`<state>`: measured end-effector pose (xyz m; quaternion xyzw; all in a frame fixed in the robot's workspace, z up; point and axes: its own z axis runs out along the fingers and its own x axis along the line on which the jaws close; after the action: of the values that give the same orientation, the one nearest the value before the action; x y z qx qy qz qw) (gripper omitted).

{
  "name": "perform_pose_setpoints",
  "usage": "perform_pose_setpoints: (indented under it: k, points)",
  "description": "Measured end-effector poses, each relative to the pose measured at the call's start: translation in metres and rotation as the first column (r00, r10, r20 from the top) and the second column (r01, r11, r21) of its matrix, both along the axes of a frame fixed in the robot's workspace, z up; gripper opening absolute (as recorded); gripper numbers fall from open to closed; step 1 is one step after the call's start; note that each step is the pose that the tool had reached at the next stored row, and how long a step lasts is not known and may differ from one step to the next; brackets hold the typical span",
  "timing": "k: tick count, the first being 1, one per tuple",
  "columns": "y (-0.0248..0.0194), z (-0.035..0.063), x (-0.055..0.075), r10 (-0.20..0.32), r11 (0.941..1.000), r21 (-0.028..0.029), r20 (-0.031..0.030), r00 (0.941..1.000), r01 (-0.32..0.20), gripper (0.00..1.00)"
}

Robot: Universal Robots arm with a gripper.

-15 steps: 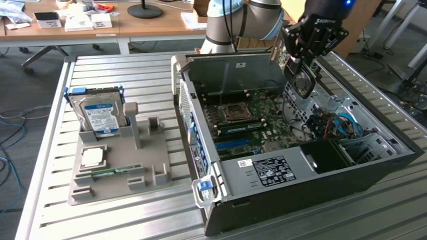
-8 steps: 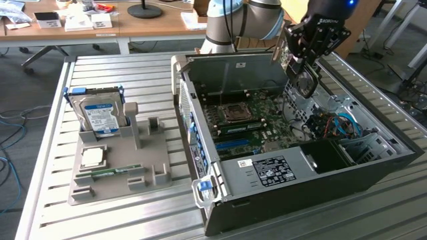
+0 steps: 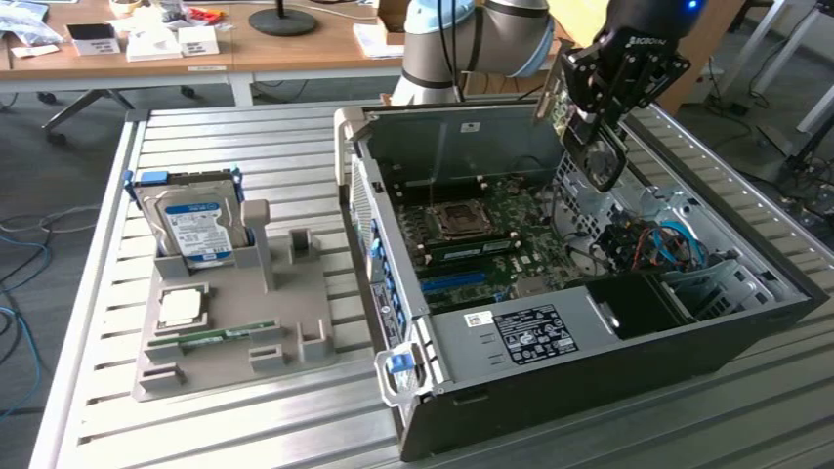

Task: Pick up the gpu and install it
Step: 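Pick up the gpu and move the gpu toward the slot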

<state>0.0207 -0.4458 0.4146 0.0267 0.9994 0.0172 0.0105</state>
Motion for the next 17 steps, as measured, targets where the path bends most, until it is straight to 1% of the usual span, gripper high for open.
perform_pose_setpoints:
  k: [6,17]
  points:
    - [0.0,0.0,0.001,0.0,1.0,0.0001,0.0001,1.0,0.0,0.27]
    - [0.0,0.0,0.013,0.0,1.0,0.0,0.0,1.0,0.0,0.27]
